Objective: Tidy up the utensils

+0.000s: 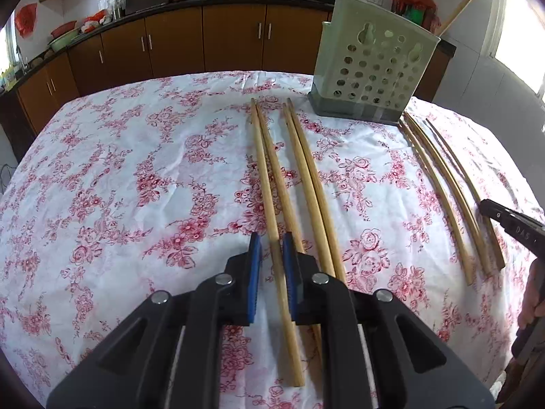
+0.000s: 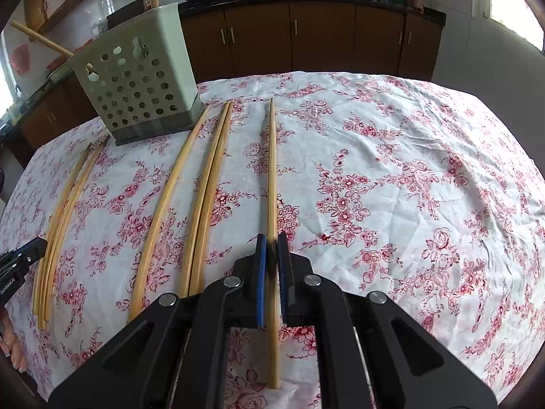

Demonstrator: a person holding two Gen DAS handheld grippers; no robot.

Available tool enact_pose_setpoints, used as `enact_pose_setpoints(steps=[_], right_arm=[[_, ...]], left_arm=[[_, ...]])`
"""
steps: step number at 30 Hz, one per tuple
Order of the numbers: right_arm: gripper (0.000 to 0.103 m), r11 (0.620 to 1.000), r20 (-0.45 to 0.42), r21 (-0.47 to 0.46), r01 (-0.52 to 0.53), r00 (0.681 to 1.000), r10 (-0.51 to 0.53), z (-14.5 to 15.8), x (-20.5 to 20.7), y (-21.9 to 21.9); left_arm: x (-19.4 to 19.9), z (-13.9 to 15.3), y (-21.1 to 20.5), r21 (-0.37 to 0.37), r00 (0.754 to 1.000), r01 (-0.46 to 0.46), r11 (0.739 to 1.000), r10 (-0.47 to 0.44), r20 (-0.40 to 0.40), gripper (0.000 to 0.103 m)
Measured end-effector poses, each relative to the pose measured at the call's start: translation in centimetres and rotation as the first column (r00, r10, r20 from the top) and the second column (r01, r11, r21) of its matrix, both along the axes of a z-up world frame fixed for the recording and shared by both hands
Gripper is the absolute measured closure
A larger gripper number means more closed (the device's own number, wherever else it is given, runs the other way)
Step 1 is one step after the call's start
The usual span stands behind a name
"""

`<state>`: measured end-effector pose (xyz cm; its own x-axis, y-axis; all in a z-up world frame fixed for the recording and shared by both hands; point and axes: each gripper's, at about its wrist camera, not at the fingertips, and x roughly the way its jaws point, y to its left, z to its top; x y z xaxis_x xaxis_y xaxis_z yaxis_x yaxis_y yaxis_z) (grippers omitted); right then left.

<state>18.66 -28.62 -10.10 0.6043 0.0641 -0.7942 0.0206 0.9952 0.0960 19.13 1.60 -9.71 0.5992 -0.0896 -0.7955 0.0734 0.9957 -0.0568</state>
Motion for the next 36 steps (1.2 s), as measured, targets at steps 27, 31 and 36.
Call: enact_pose_setpoints(steps=[27, 31, 36], right_arm=[[0.095, 0.999, 0.05, -0.037, 0.03, 0.998, -0.028, -0.1, 0.2, -0.9], [0.095, 0.999, 0.049, -0.032, 0.03, 0.998, -0.028, -0.1, 0.3, -1.0], [0.095, 0.999, 0.05, -0.035, 0.031, 0.998, -0.029, -0.1, 0.2, -1.0]], left_arm=[[2.8, -0.1, 5.5, -0.034, 0.989, -0.146, 0.989, 0.147, 0.014, 0.093], [2.7, -0.2, 6.0, -0.072, 0.989, -0.147, 0.986, 0.149, 0.012, 0.093], [2.7, -0.2, 6.0, -0.074, 0.989, -0.147, 0.986, 0.149, 0.012, 0.093]])
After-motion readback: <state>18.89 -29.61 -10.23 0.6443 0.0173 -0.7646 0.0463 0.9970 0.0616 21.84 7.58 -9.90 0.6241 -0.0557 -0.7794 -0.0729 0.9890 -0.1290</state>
